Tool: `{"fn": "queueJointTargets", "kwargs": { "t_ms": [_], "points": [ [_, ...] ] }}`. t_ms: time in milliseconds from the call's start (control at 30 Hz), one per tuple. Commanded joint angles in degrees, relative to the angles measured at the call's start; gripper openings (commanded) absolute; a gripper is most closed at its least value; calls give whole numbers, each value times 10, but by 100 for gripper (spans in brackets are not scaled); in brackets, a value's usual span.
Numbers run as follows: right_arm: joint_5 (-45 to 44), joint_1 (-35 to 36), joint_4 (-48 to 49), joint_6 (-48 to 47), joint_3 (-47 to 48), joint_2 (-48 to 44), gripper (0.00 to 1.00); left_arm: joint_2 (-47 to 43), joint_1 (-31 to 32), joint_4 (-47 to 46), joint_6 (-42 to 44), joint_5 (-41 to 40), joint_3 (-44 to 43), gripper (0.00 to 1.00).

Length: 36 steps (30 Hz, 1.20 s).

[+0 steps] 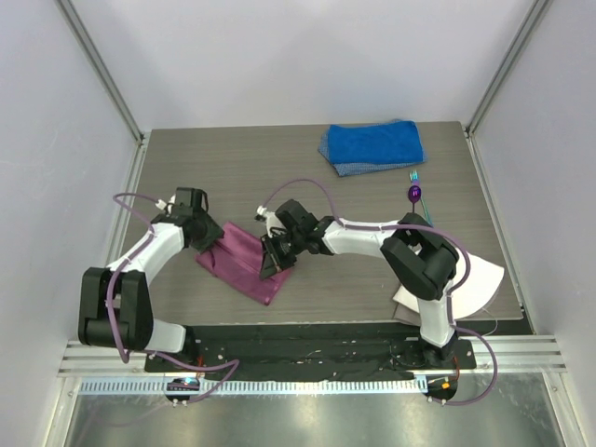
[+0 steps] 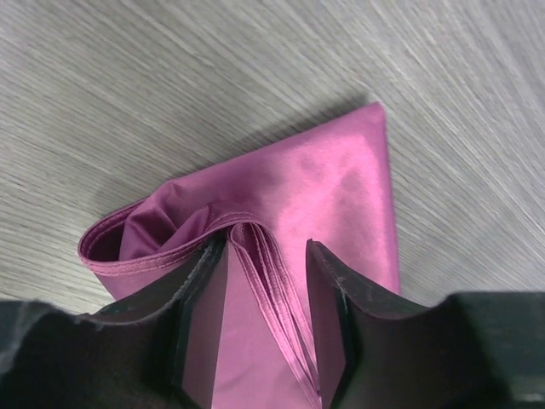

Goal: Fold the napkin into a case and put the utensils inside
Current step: Fold the lower triangle-folded napkin at the center of the board, then smooth out the 2/3-rectangle-folded napkin at the center of the board.

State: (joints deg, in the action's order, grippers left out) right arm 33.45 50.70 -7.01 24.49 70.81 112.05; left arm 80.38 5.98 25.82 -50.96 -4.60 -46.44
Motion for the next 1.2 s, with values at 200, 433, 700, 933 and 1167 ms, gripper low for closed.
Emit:
{"fn": "queueJointTargets", "kwargs": {
  "t_ms": [200, 433, 700, 933, 1167],
  "points": [
    [24, 5, 63, 24, -12, 38, 1, -90, -11, 60, 21, 12, -45, 47],
    [-6, 1, 50, 13, -8, 44, 1, -87, -34, 58, 29, 21, -18, 30],
    [-1, -1, 35, 6, 10, 50, 1, -29, -40, -8, 13, 71, -4, 17],
    [-5, -1, 16, 1, 18, 36, 1, 25, -44, -27, 10, 51, -9, 14],
    [-8, -1, -6, -6, 22, 7, 1, 61, -52, -50, 8, 25, -7, 12]
  ]
}}
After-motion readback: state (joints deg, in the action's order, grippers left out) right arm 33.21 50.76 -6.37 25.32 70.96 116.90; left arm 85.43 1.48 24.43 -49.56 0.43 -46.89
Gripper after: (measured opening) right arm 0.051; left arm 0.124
